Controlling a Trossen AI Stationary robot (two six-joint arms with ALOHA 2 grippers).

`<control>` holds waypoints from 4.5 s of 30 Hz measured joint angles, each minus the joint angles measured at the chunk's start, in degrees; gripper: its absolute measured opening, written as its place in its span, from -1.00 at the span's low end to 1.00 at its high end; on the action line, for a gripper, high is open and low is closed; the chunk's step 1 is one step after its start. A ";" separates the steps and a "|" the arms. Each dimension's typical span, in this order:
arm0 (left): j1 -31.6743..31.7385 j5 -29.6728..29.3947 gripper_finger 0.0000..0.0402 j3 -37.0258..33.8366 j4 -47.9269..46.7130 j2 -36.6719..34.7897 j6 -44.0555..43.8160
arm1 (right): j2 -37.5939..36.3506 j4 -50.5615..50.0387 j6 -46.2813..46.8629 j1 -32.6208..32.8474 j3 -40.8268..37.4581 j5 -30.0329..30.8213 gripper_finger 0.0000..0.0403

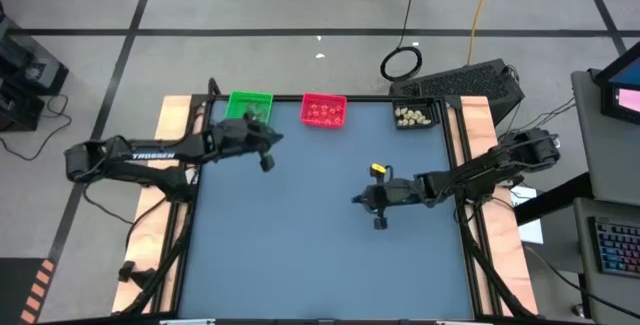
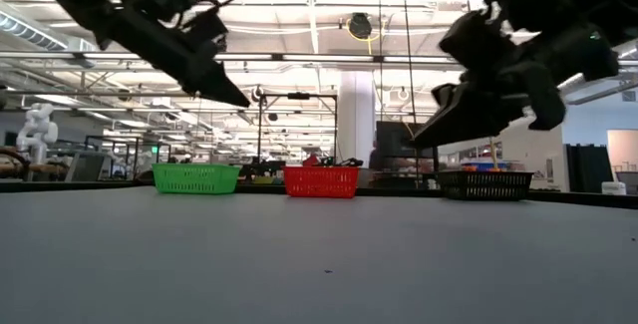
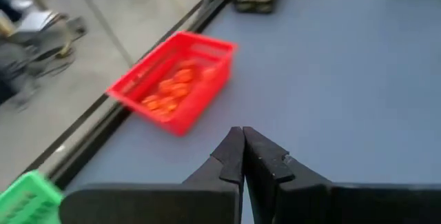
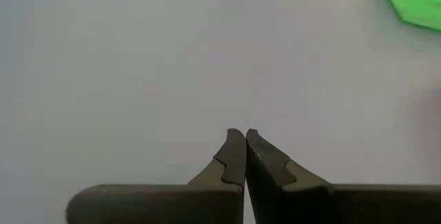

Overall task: Sort Halloween decoration
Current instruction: Return to Home Position

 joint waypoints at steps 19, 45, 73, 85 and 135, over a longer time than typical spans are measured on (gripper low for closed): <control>-15.42 0.05 -0.95 -10.66 12.83 -12.39 -1.72 | -31.05 3.67 -0.19 0.00 -20.03 4.58 -1.00; -20.32 -0.13 -0.95 -19.81 17.43 -27.60 -0.06 | -46.92 1.22 -1.57 0.02 -25.86 5.98 -1.00; -19.70 3.21 -0.98 -26.94 -7.97 -62.72 -1.43 | -70.39 -14.24 -0.17 -2.60 -27.46 4.28 -1.00; -7.75 4.90 -0.99 -26.48 -12.58 -63.16 -3.18 | -74.50 -19.68 2.37 -7.91 -27.48 10.21 -1.00; -1.09 9.12 -0.86 -26.48 -12.36 -63.14 -8.91 | -74.91 -21.29 4.15 -8.98 -27.50 8.52 -1.00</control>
